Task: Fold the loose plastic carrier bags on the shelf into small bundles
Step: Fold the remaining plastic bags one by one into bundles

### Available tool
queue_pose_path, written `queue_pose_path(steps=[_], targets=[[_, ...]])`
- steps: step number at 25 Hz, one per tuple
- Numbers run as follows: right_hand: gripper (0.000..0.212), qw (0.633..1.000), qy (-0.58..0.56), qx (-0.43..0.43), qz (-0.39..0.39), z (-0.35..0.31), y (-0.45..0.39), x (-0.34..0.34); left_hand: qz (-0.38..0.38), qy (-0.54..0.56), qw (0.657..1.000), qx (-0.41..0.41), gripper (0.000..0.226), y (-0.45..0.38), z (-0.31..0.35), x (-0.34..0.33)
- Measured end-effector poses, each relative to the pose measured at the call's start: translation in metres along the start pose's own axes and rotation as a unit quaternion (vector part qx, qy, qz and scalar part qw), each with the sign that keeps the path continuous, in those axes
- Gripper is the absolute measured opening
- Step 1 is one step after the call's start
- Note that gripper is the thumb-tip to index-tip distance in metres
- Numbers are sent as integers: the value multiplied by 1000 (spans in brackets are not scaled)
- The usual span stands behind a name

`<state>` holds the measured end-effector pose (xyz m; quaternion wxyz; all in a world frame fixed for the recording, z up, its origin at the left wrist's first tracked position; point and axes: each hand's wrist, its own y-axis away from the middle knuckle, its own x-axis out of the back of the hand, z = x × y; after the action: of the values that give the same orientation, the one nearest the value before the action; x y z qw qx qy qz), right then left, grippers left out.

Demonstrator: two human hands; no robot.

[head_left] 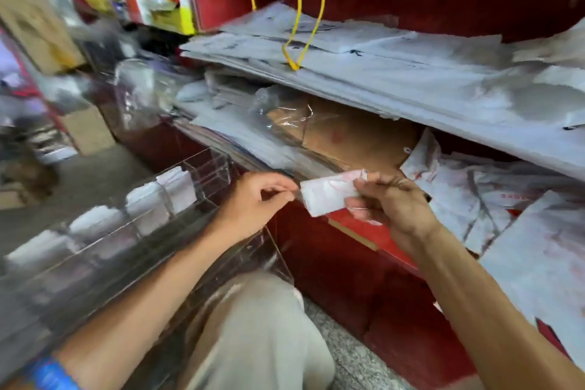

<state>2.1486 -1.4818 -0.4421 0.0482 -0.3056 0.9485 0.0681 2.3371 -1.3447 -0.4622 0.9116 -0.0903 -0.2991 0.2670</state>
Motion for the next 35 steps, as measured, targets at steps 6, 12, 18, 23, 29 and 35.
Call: queue_pose_path(steps=[6,12,18,23,29,35], targets=[[12,997,17,5,-75,-13,-40,-118,22,-224,963,146,67,79,-101,110],[6,995,63,28,-73,-6,-92,-199,81,-366,923,92,57,65,-153,147],[13,986,133,52,-86,6,-150,-244,-32,-481,865,137,83,-12,-181,152],[18,957,219,148,-123,14,-191,-259,-93,-459,865,179,100,-47,-204,146],[24,852,427,219,-208,34,-222,-273,-77,-466,865,170,101,-48,-214,143],[19,762,548,225,-262,35,-217,-282,-55,-469,865,169,104,-46,-211,140]])
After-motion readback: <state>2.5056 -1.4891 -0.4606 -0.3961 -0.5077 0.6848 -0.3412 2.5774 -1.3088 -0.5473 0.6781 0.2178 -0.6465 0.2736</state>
